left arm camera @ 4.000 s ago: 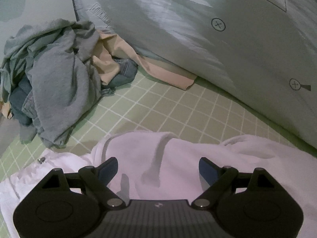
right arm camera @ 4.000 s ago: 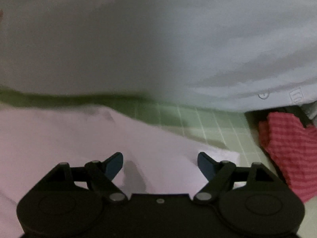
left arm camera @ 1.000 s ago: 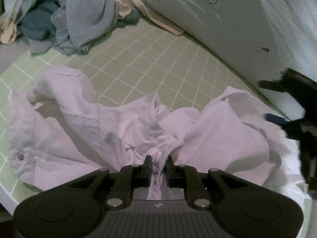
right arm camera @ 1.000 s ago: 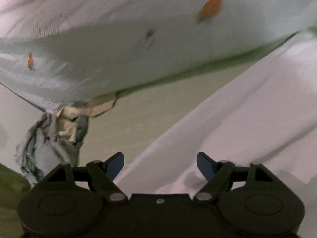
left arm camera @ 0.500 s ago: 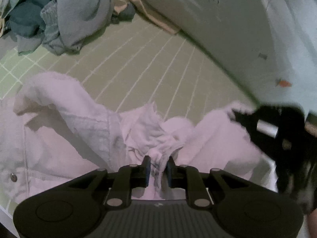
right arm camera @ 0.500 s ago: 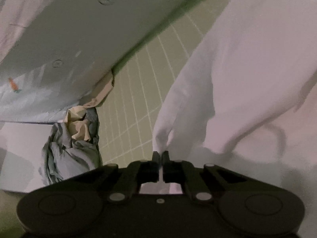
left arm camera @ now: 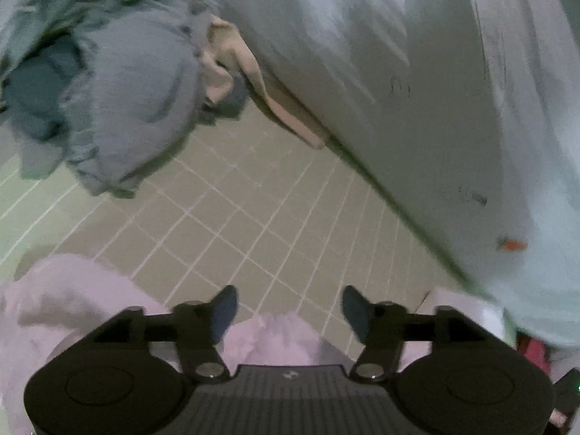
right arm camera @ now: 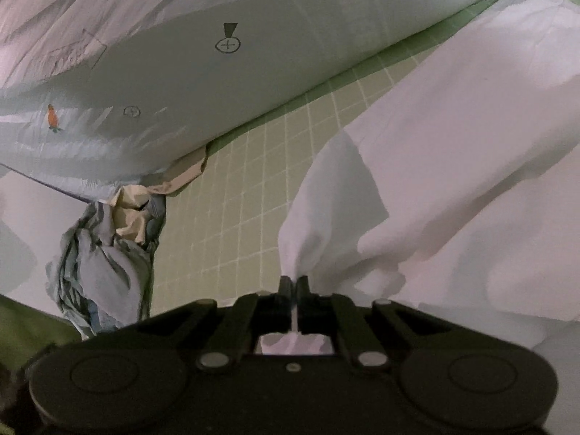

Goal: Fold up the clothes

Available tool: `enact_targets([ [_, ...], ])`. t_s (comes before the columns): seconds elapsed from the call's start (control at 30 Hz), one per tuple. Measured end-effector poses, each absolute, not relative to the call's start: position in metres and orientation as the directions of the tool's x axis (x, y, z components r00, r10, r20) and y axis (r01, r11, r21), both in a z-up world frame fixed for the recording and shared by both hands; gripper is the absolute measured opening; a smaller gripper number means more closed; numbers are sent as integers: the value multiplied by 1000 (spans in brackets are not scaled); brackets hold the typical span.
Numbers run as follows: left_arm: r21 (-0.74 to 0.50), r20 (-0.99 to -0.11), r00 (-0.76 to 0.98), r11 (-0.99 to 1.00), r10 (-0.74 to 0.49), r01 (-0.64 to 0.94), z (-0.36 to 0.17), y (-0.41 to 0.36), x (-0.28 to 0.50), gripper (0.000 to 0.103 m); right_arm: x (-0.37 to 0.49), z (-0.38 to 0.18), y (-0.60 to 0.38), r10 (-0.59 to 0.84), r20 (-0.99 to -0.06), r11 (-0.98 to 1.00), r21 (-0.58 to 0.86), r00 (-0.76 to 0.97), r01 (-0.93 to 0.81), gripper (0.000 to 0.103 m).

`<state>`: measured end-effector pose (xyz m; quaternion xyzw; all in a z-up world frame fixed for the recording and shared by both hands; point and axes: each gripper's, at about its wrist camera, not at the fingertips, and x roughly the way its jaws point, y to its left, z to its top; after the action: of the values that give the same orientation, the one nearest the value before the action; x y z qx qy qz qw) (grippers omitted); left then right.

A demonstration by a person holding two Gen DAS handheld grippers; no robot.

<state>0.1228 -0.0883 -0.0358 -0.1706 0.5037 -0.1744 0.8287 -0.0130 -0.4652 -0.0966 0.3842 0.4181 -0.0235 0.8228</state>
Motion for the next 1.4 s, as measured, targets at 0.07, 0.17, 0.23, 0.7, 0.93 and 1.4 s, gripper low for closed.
enact_targets([
  [0.07, -446, -808, 365, 885, -463, 136, -47, -99, 133, 71, -16, -97, -467, 284, -704, 706, 613, 651, 355, 3],
  [0.17, -387, -860, 281, 903, -427, 188, -61, -114, 140, 71, -17, -99, -468, 287, -700, 695, 622, 654, 361, 3],
  [0.23, -375, -877, 238, 905, -417, 203, -68, -117, 142, 59, -16, -100, -469, 287, -697, 689, 627, 657, 365, 3],
  [0.7, -242, -539, 796, 956, -275, 166, 39, -86, 183, 10, 54, -5, -476, 104, -507, 807, 546, 856, 226, 2],
  [0.93, -199, -630, 767, 980, -118, -13, 4, -59, 219, 78, 112, -1, -469, -41, -570, 868, 386, 821, 311, 45],
  [1.4, -255, -835, 538, 946, -112, -199, -74, 49, 123, 86, -16, -90, -443, -43, -812, 882, 242, 582, 403, 74],
])
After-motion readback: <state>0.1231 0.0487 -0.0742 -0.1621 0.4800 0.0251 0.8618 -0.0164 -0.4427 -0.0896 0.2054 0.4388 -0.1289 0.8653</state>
